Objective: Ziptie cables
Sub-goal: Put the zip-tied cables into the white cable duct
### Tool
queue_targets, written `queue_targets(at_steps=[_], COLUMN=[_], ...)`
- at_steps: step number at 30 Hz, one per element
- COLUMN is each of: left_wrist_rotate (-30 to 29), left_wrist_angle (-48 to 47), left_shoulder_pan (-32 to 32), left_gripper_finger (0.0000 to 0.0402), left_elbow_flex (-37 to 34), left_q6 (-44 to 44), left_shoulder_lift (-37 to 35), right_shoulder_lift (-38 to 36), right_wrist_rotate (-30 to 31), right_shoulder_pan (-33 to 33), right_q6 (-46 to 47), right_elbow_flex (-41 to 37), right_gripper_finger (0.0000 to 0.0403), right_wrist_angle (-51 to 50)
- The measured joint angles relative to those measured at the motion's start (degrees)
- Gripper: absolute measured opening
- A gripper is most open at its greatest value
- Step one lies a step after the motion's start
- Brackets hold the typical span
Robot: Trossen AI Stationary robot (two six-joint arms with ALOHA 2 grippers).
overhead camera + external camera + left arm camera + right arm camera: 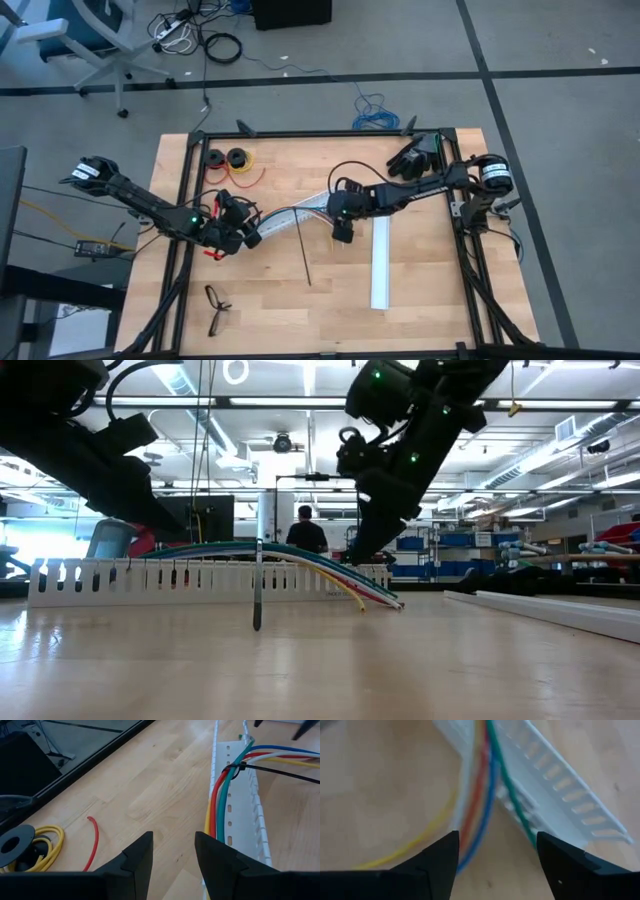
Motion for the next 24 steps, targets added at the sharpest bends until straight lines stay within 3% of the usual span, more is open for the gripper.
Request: queue_targets(at_steps=[13, 17, 24], left_wrist_rotate=[0.0, -0.02, -0.07], left_wrist_angle=[-0.08, 0.03, -0.04], left_shoulder_pan=[0.0, 0.0, 0.0], left_gripper_finger=[0.0156, 0.0156, 0.0156], left_elbow_flex=[0.04, 0.04, 0.07], left_q6=[-0.01, -0.02, -0.01], left_shoulder_lift=[0.22, 0.24, 0.28], right_shoulder_lift=[2.32, 4.26, 5.29], right_wrist_rotate=[-11.17, -17.31, -18.23], right_shoulder_pan=[-3.01, -2.99, -2.95], right_q6=[1.49, 3.89, 6.05], right_elbow_flex=[-2.93, -2.88, -2.42], right_gripper_finger=[0.0245, 0.0244, 0.0237], right_wrist_angle=[7.79, 9.25, 10.93])
